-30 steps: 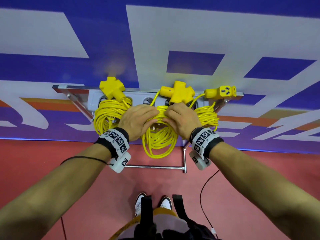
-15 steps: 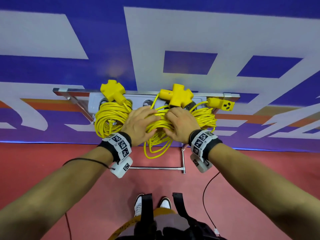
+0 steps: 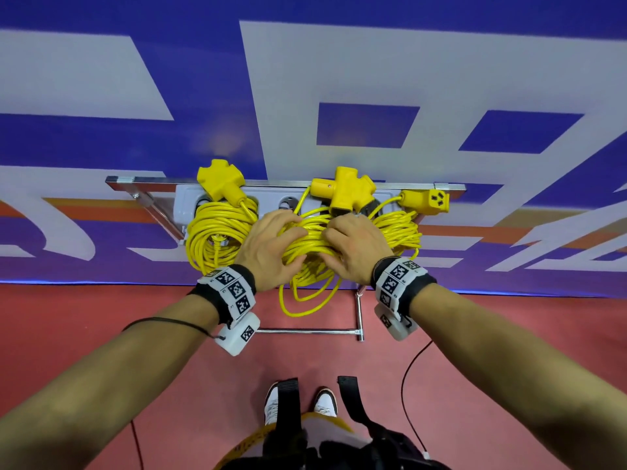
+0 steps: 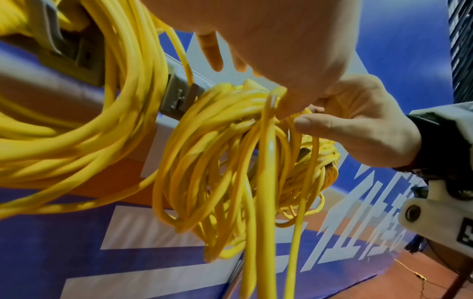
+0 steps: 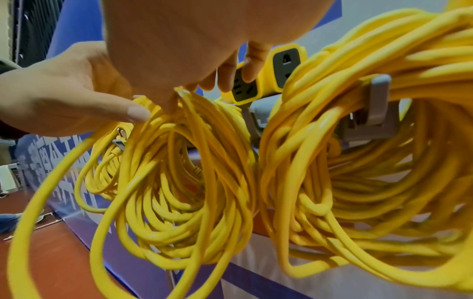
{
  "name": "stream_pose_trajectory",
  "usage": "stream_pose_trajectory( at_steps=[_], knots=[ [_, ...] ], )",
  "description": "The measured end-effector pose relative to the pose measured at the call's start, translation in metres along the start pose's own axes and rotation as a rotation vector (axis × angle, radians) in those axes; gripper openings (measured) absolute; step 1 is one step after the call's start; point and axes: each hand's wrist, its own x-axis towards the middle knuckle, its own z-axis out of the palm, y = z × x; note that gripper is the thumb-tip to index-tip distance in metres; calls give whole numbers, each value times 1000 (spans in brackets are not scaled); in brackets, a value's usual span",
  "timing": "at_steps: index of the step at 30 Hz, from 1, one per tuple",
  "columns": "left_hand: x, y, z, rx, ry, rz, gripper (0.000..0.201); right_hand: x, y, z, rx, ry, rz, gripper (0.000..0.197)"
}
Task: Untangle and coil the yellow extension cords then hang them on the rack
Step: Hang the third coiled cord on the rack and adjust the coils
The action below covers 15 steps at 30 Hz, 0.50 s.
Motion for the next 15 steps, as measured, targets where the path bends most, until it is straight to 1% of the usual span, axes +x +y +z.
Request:
stream_pose_trajectory(
  at_steps=[1, 3, 4, 8, 10, 12, 14, 15],
  knots=[
    [1, -1, -2, 13, 14, 36, 31, 3, 0, -1, -12, 18, -14, 30],
    [2, -2, -5, 50, 12, 109, 20, 9, -1, -2, -29, 46, -23, 30],
    [2, -2, -6, 63, 8, 124, 17, 13, -3, -2, -31, 57, -19, 30],
    [9, -4, -9, 59, 25, 104, 9, 27, -10, -4, -6, 105, 57, 33],
    [14, -8, -11, 52, 21, 73, 11, 32, -6, -6, 14, 139, 104, 37],
    [19, -11, -12, 30, 10, -11, 21, 35, 0, -2, 32, 160, 134, 36],
    [23, -13, -10, 10, 4, -74, 30, 35, 4, 5, 38, 157, 140, 34],
    [22, -13, -7, 6, 9, -80, 31, 33, 6, 9, 35, 156, 127, 32]
  ],
)
